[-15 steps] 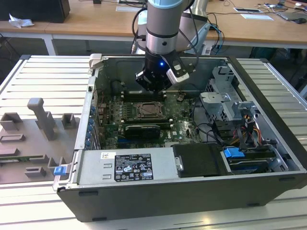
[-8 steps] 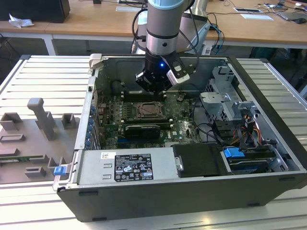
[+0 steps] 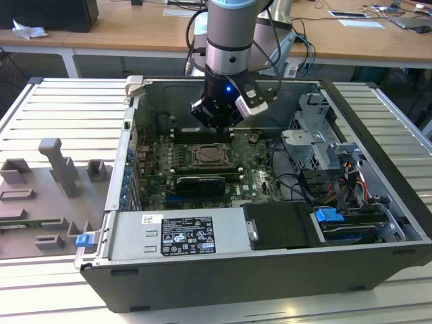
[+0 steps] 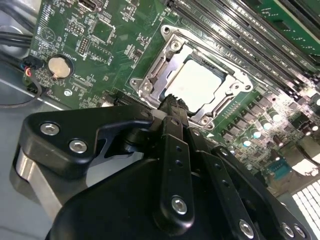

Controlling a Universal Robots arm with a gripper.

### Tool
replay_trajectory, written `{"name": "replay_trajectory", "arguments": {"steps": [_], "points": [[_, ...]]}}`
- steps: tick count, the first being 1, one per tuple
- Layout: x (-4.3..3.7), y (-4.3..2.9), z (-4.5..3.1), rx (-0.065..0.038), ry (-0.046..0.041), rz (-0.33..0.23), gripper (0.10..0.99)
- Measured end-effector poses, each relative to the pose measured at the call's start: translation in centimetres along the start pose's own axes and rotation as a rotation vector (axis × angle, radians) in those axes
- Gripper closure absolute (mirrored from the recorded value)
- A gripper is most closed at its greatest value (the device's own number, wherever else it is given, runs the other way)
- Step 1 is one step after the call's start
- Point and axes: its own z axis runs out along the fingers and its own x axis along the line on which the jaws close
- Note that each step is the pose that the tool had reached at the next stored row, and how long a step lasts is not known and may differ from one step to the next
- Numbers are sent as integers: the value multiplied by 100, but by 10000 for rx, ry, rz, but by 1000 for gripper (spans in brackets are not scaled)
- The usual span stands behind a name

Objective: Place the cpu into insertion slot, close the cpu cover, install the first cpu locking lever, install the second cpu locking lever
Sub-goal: 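Install the second cpu locking lever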

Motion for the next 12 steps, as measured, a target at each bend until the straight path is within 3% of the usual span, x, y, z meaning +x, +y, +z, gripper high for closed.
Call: {"name": "replay_trajectory", "arguments": {"steps": [3, 6, 9, 12], "points": [[-1, 3, -56, 0, 0, -1, 980], [4, -32, -59, 0, 1, -1, 980], [15, -109, -65, 1, 1, 0, 980], [24, -236, -67, -12, 0, 0, 980]]}}
